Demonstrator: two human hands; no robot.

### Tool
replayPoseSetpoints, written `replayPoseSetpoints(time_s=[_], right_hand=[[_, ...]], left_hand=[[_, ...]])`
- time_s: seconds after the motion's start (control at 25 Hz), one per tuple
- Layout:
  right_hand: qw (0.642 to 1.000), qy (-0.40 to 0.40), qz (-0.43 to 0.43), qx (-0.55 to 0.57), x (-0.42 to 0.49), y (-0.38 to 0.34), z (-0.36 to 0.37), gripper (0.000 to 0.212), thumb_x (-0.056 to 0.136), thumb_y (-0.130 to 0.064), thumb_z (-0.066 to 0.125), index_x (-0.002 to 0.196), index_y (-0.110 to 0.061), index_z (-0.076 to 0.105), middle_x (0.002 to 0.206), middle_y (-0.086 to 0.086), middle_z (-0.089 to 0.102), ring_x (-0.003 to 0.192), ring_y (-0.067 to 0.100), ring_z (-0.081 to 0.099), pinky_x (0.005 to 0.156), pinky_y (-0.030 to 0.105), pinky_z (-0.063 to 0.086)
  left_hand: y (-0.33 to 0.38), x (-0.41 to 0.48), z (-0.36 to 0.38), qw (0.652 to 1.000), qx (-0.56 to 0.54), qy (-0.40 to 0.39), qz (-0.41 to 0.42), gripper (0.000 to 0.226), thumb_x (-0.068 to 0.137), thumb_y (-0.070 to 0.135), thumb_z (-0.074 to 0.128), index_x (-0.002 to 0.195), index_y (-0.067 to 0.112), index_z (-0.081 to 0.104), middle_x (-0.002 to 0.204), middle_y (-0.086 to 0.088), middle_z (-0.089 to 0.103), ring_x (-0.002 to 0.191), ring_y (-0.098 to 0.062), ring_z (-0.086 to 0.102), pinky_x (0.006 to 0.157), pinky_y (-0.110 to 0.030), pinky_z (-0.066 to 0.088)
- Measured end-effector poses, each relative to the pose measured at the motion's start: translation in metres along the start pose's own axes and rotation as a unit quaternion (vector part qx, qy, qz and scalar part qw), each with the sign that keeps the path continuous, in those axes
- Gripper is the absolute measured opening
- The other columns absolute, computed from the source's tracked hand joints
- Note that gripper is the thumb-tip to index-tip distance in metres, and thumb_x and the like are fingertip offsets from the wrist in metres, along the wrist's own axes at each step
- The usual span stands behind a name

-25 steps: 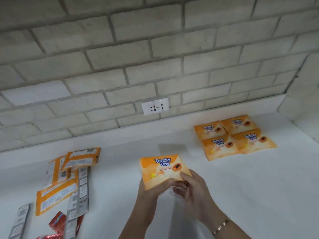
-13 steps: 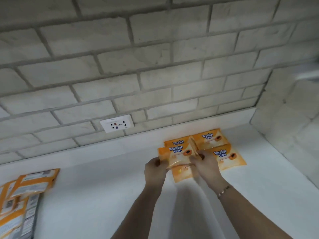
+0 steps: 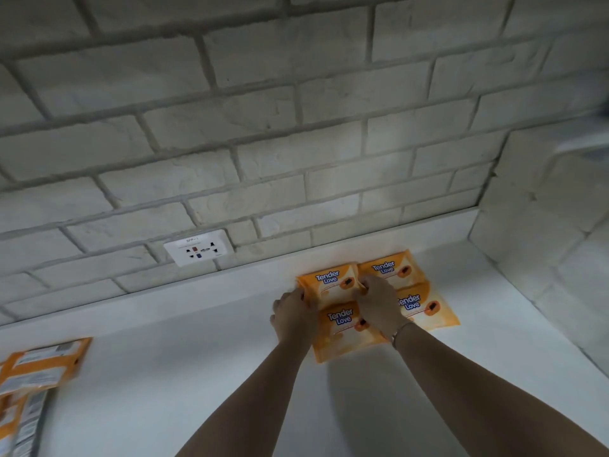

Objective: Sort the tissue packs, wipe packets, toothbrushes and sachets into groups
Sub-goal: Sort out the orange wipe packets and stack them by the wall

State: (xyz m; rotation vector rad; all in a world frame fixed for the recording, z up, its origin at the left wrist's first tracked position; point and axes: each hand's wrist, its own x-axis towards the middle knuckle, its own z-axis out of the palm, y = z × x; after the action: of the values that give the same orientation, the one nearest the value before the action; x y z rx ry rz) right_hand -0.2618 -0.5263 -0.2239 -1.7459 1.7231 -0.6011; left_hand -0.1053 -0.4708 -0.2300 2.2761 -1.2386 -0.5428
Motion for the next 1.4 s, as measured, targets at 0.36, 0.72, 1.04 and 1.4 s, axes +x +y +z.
replayPoseSetpoints(time_s=[0.36, 0.72, 1.04, 1.4], right_hand=[[0.987, -0.012, -0.003, -0.159, -0.005, -0.003, 0.002, 0.051, 0.104, -0.042, 0.043, 0.152, -0.027, 0.036, 0.149, 0.015, 0.041, 0.134, 0.039, 0.038, 0.108, 0.05, 0.038], [0.982, 0.025, -0.063, -0.177, -0.118, -0.029, 0.065, 0.044, 0.079, -0.035, 0.055, 0.123, -0.03, 0.062, 0.123, 0.002, 0.059, 0.114, 0.028, 0.047, 0.091, 0.043, 0.042], [0.957, -0.081, -0.137, -0.242, -0.241, -0.075, 0.19, 0.052, 0.08, -0.041, 0.044, 0.121, -0.026, 0.073, 0.134, 0.019, 0.065, 0.124, 0.044, 0.058, 0.105, 0.057, 0.037], [0.958, -0.052, -0.149, -0.238, -0.26, -0.158, 0.266, 0.056, 0.099, -0.052, 0.029, 0.152, -0.038, 0.04, 0.169, 0.012, 0.022, 0.159, 0.033, 0.006, 0.112, 0.076, 0.003]], left_hand=[[-0.009, 0.01, -0.005, 0.991, -0.096, -0.068, -0.059, 0.053, 0.103, 0.056, 0.036, 0.145, 0.024, 0.04, 0.137, -0.008, 0.053, 0.123, -0.032, 0.052, 0.1, -0.051, 0.048], [-0.086, -0.059, -0.061, 0.962, -0.264, -0.039, -0.056, 0.016, 0.094, 0.023, 0.061, 0.104, 0.025, 0.074, 0.103, 0.006, 0.072, 0.093, -0.016, 0.068, 0.088, -0.038, 0.058], [-0.227, -0.123, -0.117, 0.936, -0.331, -0.064, -0.106, 0.02, 0.092, 0.002, 0.067, 0.089, 0.019, 0.077, 0.078, 0.002, 0.074, 0.066, -0.004, 0.063, 0.062, -0.013, 0.048], [-0.328, -0.108, -0.242, 0.896, -0.424, 0.068, -0.11, 0.025, 0.093, -0.009, 0.058, 0.093, 0.01, 0.074, 0.081, -0.006, 0.068, 0.075, -0.019, 0.062, 0.07, -0.025, 0.051]])
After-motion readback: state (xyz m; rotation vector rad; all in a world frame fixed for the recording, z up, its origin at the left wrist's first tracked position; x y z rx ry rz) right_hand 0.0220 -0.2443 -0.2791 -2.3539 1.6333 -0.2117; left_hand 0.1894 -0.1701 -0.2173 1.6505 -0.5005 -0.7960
